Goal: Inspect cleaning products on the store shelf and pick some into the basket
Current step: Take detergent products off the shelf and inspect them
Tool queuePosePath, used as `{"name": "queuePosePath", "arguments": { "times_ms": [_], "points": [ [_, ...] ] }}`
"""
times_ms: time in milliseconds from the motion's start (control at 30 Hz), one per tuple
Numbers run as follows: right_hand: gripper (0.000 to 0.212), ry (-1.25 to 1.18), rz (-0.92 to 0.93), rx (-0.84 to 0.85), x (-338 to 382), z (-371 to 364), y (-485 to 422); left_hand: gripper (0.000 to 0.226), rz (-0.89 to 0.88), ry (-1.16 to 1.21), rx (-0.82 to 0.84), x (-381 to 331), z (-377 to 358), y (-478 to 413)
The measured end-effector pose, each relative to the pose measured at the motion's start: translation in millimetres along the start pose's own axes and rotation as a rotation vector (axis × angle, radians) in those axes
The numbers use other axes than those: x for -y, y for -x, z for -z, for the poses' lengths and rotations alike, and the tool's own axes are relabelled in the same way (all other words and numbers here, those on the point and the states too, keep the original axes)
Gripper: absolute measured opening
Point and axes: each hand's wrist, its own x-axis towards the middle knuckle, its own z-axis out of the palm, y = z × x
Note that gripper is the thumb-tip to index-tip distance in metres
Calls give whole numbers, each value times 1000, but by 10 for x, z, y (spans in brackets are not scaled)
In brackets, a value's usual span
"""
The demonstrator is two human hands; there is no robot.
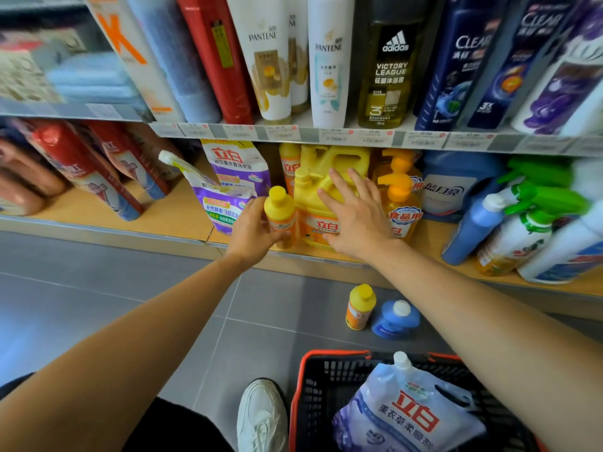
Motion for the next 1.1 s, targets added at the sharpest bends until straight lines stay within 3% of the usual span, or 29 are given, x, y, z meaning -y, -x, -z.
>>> {"name": "queuePosePath", "arguments": {
  "times_ms": [100,233,433,533,733,933,1100],
  "points": [
    [84,-115,-22,101,-33,123,-33,56,-50,35,34,-247,216,124],
    [88,-468,-91,315,-156,442,-91,54,-25,189,116,-637,487,369],
    [68,-1100,-192,460,0,750,473,41,38,475,80,-1097,556,713],
    [69,-1184,-243,436,199,768,941,41,89,631,77,-1302,459,862],
    [61,-1378,-519,209,280,938,1665,37,238,808,103,-1566,98,1162],
    [44,-1622,-675,230,186,981,2068,23,290,864,255,-1570,-179,1346],
    [48,-1919,-722,372,192,938,2114,40,243,1010,342,-1579,-191,1337]
  ]
}}
